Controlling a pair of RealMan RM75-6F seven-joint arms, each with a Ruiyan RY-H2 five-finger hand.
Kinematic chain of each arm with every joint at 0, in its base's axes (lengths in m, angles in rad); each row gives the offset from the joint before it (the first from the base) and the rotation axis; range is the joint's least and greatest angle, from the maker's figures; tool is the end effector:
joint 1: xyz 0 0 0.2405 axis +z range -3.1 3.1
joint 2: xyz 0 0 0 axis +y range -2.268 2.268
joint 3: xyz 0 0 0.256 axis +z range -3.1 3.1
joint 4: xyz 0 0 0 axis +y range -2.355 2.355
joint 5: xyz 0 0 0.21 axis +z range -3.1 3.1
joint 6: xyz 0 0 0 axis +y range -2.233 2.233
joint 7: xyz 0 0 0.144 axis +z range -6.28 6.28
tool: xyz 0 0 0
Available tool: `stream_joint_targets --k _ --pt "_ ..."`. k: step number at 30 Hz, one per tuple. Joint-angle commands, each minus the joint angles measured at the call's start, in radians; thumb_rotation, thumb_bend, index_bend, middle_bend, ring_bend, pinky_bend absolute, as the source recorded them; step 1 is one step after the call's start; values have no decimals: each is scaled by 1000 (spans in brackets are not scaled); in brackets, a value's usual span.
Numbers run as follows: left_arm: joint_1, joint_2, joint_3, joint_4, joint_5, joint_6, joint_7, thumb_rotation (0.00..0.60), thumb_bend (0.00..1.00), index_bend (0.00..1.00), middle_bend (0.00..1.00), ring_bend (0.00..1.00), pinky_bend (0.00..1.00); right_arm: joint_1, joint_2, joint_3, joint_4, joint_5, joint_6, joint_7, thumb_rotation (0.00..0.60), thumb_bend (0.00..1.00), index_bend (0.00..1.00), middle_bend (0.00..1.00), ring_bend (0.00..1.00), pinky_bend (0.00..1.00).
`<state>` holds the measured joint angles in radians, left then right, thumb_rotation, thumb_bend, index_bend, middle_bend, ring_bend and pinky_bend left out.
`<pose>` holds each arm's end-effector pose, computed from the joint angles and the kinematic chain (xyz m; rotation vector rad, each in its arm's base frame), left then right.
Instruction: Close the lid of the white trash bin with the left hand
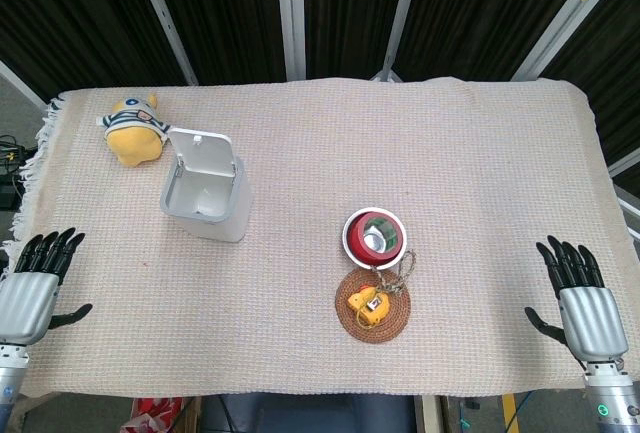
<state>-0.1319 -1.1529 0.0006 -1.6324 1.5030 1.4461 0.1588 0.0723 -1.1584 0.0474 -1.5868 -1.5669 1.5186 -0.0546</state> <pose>-0.3010 0.1836 0.1341 -1.5058 -0.8524 -0.8095 -0.3043 -0.1764 0.1491 1.4285 -0.8297 0.9213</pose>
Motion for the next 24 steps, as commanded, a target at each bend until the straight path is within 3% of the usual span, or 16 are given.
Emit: stream_joint_targets --k 1,13,15,17,19,22,24 --pt "0 0 0 0 -1 -2 1 600 75 0 0 0 0 0 0 0 0 1 -1 0 600 237 0 0 0 0" --pt "1 5 -3 -10 -4 -7 5 600 83 0 0 0 6 0 -1 0 -2 2 -2 4 600 237 0 0 0 0" --pt "-2 8 -13 -18 -16 -7 15 600 113 0 20 11 84 2 -1 2 -3 4 -3 8 600 237 0 0 0 0" --pt "-8 7 -34 -33 -32 -2 26 600 186 0 154 136 294 3 -1 5 -2 9 -4 14 600 238 0 0 0 0" --pt "-18 5 -58 -49 -43 4 32 600 308 0 484 446 595 4 -1 7 -3 14 -8 20 600 237 0 0 0 0" --pt "-47 13 -100 -77 -47 4 36 600 431 0 794 726 809 7 -1 8 -4 17 -13 25 600 236 0 0 0 0" --pt "-77 31 -134 -113 -64 -16 50 600 482 0 875 799 867 8 -2 8 -4 15 -15 25 600 237 0 0 0 0"
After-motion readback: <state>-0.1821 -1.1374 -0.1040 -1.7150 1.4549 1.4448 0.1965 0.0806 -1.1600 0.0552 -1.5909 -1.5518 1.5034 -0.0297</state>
